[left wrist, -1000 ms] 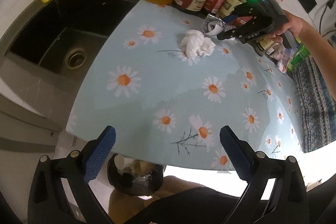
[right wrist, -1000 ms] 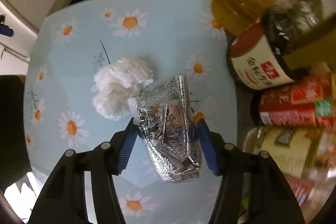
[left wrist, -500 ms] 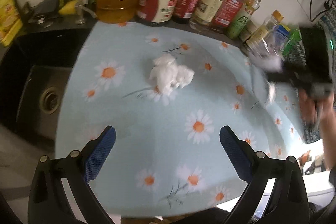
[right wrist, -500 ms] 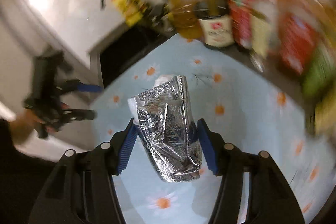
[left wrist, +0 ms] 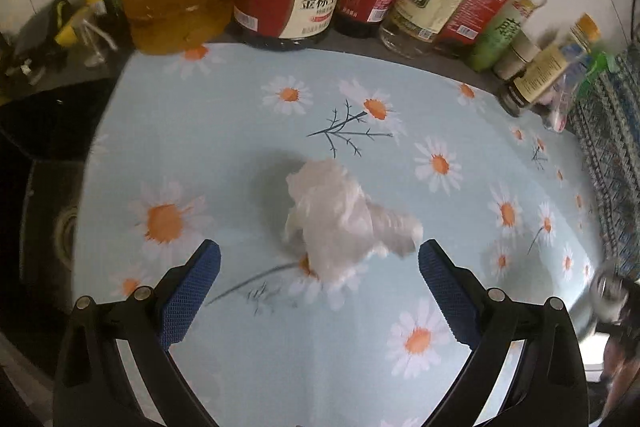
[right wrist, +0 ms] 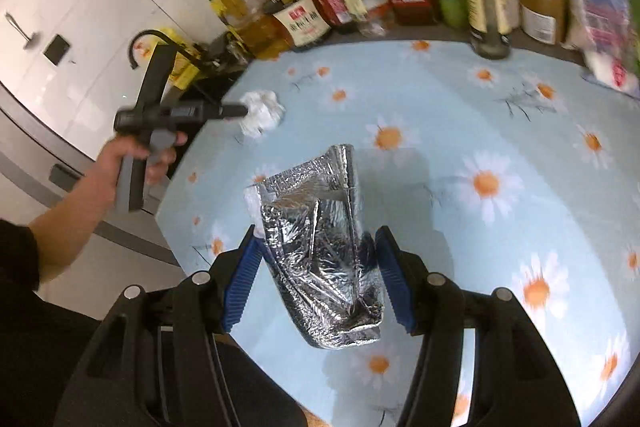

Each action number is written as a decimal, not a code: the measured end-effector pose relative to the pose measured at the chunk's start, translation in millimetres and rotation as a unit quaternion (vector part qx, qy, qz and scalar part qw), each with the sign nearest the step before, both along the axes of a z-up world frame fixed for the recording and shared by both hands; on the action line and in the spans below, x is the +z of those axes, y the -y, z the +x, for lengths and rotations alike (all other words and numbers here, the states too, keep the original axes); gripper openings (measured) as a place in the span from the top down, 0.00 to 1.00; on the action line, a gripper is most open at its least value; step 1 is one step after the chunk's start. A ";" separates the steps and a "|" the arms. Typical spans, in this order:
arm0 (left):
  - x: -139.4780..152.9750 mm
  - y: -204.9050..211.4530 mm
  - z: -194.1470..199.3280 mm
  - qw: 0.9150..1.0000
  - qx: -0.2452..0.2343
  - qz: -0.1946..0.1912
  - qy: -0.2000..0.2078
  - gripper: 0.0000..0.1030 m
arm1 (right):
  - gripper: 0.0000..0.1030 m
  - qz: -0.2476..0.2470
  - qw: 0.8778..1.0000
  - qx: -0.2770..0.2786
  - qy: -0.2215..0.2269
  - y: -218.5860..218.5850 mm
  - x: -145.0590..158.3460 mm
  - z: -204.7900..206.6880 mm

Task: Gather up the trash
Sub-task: 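Grasp the foil-wrapped item with the right gripper while the left gripper grasps the white tissue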

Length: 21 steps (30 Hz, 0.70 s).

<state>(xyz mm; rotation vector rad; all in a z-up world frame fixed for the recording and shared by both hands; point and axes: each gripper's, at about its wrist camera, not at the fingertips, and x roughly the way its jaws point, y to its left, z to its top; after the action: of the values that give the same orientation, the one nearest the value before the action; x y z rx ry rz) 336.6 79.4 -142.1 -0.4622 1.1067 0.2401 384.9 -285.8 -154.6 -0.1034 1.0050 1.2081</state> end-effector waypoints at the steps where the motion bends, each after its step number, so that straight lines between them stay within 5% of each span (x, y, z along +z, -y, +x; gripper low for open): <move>1: -1.1 -0.7 4.2 1.000 -0.004 -0.003 0.000 0.07 | 0.44 0.004 1.000 -0.004 -0.007 1.9 -1.9 -3.1; 6: -8.8 7.0 25.2 0.999 -0.040 0.013 0.000 0.08 | 0.44 0.010 0.999 -0.033 -0.030 8.0 -12.4 -23.1; 10: -11.1 10.8 34.7 0.998 -0.057 0.018 0.006 0.32 | 0.44 0.024 0.997 -0.050 -0.044 10.1 -16.1 -36.2; 21: -20.2 25.5 29.1 0.994 -0.099 0.042 0.020 0.62 | 0.44 0.037 0.993 -0.100 -0.051 12.6 -22.7 -63.6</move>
<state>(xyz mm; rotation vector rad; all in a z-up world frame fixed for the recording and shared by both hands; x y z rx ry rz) 365.7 53.9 -162.3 -0.2792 1.0909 0.1009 321.3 -298.4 -177.3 0.1159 1.0329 1.0740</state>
